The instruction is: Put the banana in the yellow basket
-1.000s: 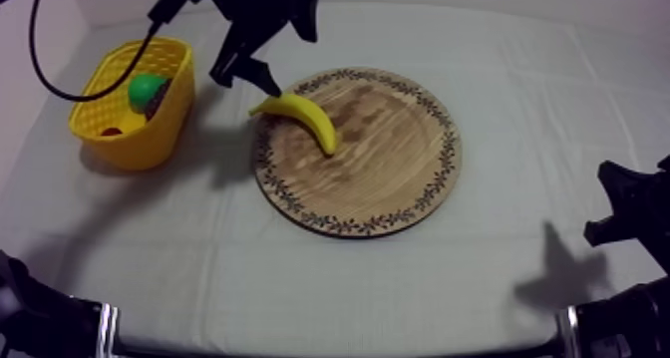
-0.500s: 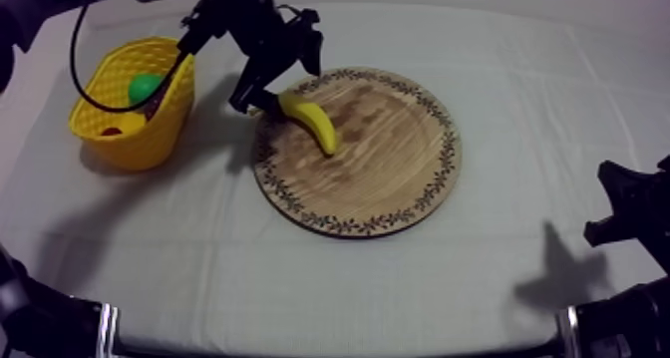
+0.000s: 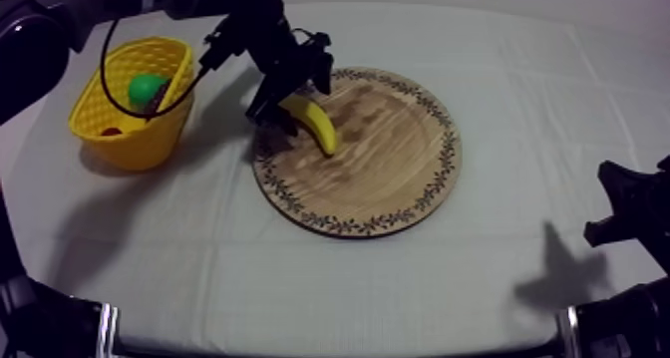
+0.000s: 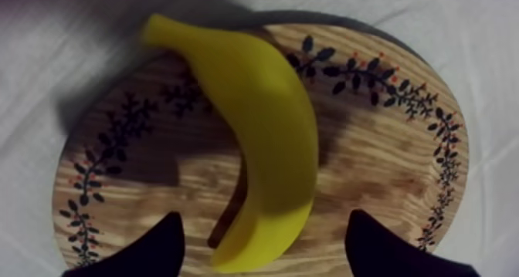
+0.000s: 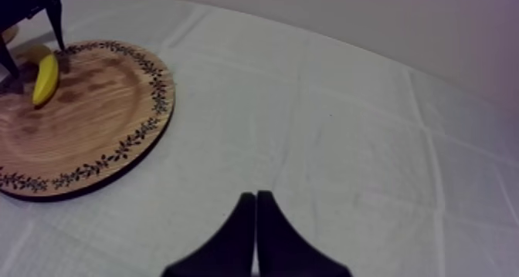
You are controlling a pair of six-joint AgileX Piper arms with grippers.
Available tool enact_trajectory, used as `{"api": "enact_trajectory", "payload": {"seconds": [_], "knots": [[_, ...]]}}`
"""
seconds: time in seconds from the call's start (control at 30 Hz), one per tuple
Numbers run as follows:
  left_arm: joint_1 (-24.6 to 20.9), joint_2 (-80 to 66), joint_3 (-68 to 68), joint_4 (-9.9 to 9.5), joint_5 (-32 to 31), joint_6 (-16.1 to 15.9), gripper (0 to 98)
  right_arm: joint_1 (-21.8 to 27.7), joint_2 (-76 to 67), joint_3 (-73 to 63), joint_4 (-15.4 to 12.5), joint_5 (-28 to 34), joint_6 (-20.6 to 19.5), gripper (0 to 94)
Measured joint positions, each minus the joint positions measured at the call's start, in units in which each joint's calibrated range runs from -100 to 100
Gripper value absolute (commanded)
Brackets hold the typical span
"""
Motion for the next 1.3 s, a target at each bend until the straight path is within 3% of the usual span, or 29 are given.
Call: {"api": "enact_trajectory", "payload": {"seconds": [0.43, 0.73, 0.9, 1.3], "knots": [[-0.57, 4.94, -2.9, 0.08, -0.88, -2.4, 68.0, 0.0, 0.0, 0.0, 0.0, 0.0, 0.35, 0.3], [-1.18, 7.13, -5.01, -0.05, -1.06, -2.94, 32.0, 0.0, 0.0, 0.0, 0.0, 0.0, 0.44, 0.3], [-1.22, 7.36, -5.46, -0.19, -1.12, -4.03, 17.6, 0.0, 0.0, 0.0, 0.0, 0.0, 0.44, 0.3], [-0.55, 4.35, -4.87, -0.26, -1.12, -4.98, 14.7, 0.0, 0.0, 0.0, 0.0, 0.0, 0.24, 0.3]]}}
